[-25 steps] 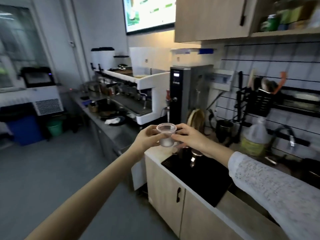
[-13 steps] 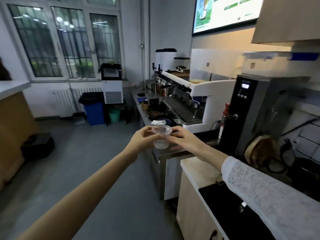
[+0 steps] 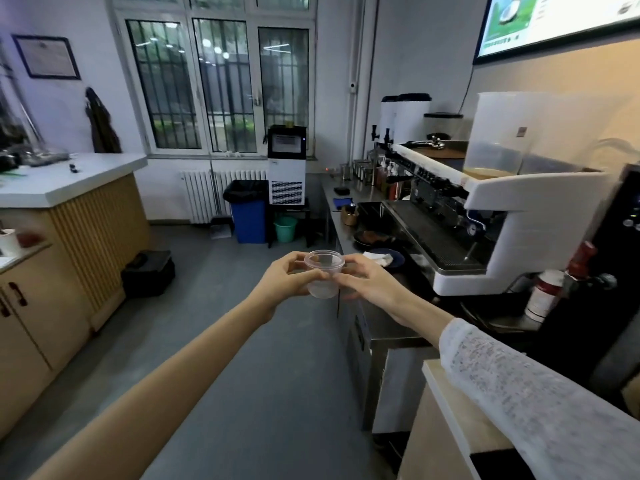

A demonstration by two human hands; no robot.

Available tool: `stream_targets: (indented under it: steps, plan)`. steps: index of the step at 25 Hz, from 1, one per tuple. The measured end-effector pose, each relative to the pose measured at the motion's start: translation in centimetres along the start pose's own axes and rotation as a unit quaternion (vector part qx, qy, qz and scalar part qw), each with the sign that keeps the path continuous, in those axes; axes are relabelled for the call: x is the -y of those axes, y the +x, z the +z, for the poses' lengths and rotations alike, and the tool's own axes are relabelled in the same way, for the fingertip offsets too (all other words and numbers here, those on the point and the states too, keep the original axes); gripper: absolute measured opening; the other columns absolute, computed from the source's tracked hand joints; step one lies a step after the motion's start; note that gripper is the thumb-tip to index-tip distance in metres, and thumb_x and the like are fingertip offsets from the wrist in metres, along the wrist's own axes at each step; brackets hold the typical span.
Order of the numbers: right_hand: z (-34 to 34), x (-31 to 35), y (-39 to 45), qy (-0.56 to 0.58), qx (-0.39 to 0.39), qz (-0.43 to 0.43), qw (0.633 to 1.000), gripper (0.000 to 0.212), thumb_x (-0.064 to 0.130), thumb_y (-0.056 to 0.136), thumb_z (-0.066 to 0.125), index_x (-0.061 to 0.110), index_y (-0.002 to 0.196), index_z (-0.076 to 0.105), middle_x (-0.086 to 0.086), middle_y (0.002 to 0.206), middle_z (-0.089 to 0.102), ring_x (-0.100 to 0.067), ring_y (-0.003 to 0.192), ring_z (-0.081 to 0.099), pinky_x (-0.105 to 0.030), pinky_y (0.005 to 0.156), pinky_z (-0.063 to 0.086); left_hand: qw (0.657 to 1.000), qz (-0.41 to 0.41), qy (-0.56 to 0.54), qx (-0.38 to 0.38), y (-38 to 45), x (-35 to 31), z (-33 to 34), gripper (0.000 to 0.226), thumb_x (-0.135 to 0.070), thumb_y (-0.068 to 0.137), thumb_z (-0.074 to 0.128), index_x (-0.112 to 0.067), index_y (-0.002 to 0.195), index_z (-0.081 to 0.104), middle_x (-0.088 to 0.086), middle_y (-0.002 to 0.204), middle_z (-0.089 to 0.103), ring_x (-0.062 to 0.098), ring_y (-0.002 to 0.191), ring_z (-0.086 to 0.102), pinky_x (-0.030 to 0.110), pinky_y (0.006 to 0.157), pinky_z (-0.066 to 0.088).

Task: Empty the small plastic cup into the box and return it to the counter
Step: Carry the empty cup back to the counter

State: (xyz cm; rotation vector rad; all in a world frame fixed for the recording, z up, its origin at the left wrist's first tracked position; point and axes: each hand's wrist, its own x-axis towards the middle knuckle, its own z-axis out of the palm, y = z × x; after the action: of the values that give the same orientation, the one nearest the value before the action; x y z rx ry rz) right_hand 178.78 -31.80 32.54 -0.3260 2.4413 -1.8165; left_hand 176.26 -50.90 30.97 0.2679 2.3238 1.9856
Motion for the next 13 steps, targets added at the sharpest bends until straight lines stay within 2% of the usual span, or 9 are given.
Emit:
stream_targets:
  steps: [2, 7, 13]
  plan:
    - [0.3, -0.3, 3.5, 0.002, 0.002, 0.000, 1.000, 0.033, 0.018, 0.092, 0.060, 0.014, 0.125, 0.054, -0.006, 0.117, 0.066, -0.014, 0.105, 0.065, -0.030, 0.082, 0.060, 1.000, -0.002, 0.005, -0.001, 3.2, 0.5, -1.7, 0.047, -0.023, 0.075, 0.083, -0.019, 0.118, 0.065, 0.005, 0.119, 0.069, 0.018, 0.112, 0.066, 0.034, 0.086, 0.061]
    - [1.2, -0.2, 12.3, -0.009, -0.003, -0.008, 1.000, 0.031, 0.017, 0.093, 0.059, 0.014, 0.124, 0.054, -0.003, 0.112, 0.065, -0.008, 0.097, 0.064, -0.025, 0.076, 0.060, 1.000, 0.006, 0.004, 0.003, 11.3, 1.6, -5.6, 0.051, -0.020, 0.074, 0.083, -0.017, 0.121, 0.064, 0.005, 0.120, 0.068, 0.017, 0.112, 0.065, 0.030, 0.083, 0.062]
    - [1.6, -0.7, 21.9, -0.011, -0.018, -0.004, 1.000, 0.033, 0.017, 0.093, 0.060, 0.015, 0.125, 0.053, -0.003, 0.114, 0.065, -0.009, 0.099, 0.065, -0.023, 0.074, 0.060, 1.000, 0.001, 0.007, 0.017, 20.7, 2.5, -9.5, 0.050, -0.017, 0.077, 0.080, -0.016, 0.124, 0.062, 0.008, 0.124, 0.066, 0.020, 0.114, 0.064, 0.035, 0.089, 0.061]
